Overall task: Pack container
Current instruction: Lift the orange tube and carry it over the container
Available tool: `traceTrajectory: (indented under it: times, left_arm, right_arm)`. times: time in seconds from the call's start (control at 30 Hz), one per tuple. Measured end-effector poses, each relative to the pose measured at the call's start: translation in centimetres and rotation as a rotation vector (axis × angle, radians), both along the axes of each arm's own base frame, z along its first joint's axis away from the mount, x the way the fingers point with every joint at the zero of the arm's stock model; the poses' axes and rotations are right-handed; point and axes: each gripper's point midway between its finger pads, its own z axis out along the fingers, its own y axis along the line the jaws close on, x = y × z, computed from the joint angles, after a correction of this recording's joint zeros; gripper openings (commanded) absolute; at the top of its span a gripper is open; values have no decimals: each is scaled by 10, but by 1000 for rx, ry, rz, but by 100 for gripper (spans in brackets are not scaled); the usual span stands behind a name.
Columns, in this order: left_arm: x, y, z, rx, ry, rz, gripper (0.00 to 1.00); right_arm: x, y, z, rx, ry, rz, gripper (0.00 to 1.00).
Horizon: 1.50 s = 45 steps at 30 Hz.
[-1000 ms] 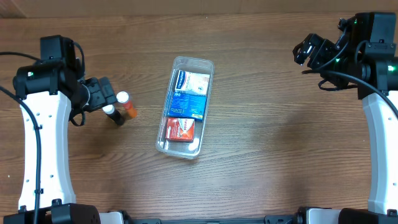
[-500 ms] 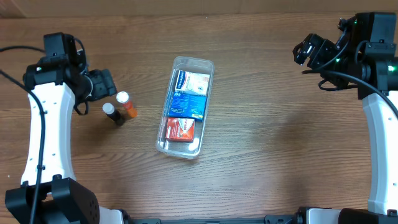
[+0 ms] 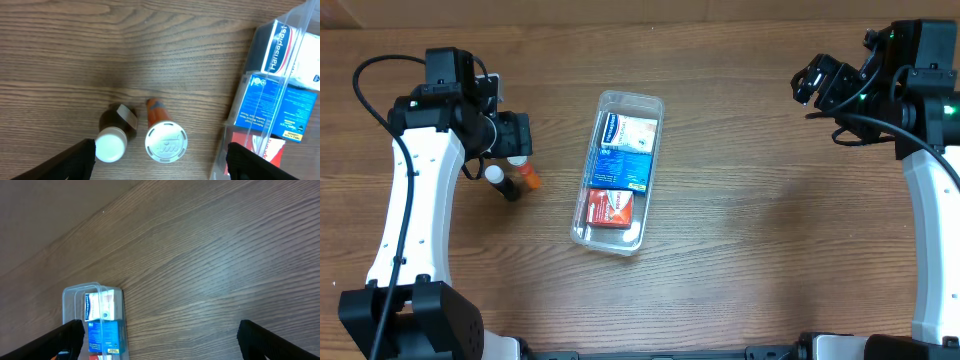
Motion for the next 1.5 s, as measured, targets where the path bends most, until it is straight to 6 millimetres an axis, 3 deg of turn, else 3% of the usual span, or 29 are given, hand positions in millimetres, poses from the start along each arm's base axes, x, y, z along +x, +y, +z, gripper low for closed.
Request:
traceTrajectory:
  times: [0.2, 0.4, 0.97, 1.17, 1.3, 1.5]
  left_arm:
    - [2, -2, -25, -16, 69, -4, 78]
    - [5, -10, -46, -18, 116, -28, 62]
    - [0, -14, -55, -14, 157, -44, 33]
    - [-7, -14, -55, -12, 186, -42, 27]
    - [-19, -16, -38, -12, 239, -48, 25]
    - [2, -47, 43, 7, 89, -149, 25]
  right_arm:
    - [0, 0, 0, 0, 0, 0, 100]
    - [0, 0, 0, 0, 0, 0, 100]
    - [0, 0, 0, 0, 0, 0, 100]
    - [0, 0, 0, 0, 0, 0, 100]
    - [0, 0, 0, 1, 0, 0, 100]
    - [0, 0, 0, 0, 0, 0, 100]
